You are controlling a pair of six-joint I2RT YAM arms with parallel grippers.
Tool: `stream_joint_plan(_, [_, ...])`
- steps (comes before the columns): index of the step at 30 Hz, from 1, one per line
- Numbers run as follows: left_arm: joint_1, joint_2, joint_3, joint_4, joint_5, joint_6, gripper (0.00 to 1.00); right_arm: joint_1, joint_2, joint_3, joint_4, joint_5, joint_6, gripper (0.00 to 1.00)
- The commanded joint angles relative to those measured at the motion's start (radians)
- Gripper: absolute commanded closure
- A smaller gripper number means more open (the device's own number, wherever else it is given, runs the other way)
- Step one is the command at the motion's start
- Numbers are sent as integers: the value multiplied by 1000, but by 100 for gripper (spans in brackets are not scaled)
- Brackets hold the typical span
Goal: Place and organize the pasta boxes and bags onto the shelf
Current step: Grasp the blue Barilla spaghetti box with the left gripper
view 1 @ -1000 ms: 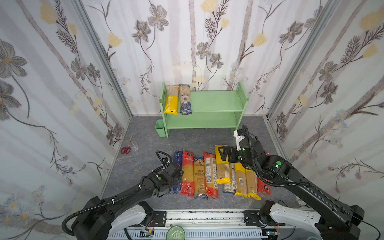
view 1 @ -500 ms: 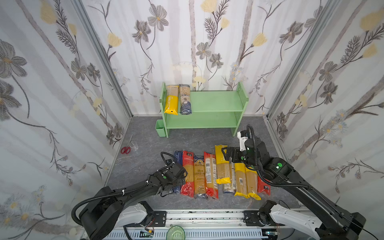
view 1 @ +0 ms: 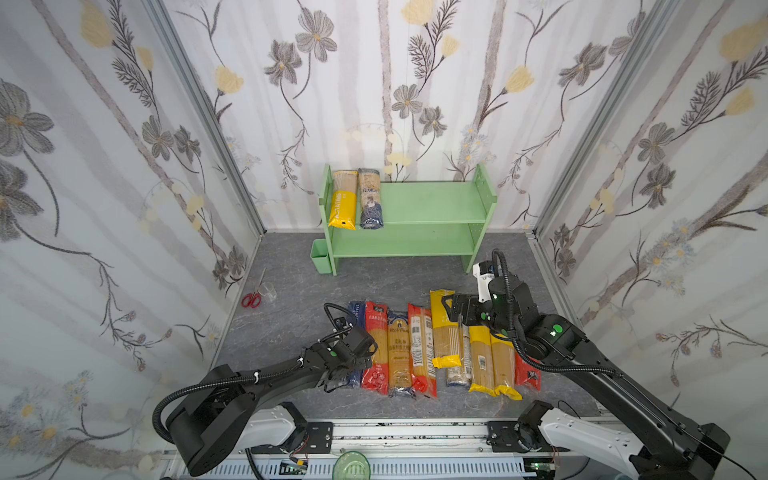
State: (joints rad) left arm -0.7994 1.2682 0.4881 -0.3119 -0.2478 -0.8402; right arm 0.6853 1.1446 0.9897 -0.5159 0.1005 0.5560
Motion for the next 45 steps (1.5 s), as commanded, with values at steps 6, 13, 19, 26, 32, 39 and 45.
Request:
stream_joint_plan(6, [2,72,0,38,60,16,12,-1,-4,15,39,2,2,0])
stream_joint_plan(13, [0,85,-18,62,82,14,12,0,-5,10,40,-1,5,0])
stream_joint_plan(19, [1,37,-65,73,73,-1,12,-1,11,24,48,-13,8,0])
stream_joint_plan(26, [1,56,-62,88,89,12,32,0,17,31,47,-19,9,0])
stream_joint_plan(32, [2,35,-54,86,118,26,57,0,9,32,45,-18,10,0])
stream_joint_plan(39, [12,-57,-51,79,144,35,68,-1,26,68,22,-19,7,0])
stream_joint_plan(45, [40,-91,12,22,158,81,77,-1,-17,63,12,-5,6,0])
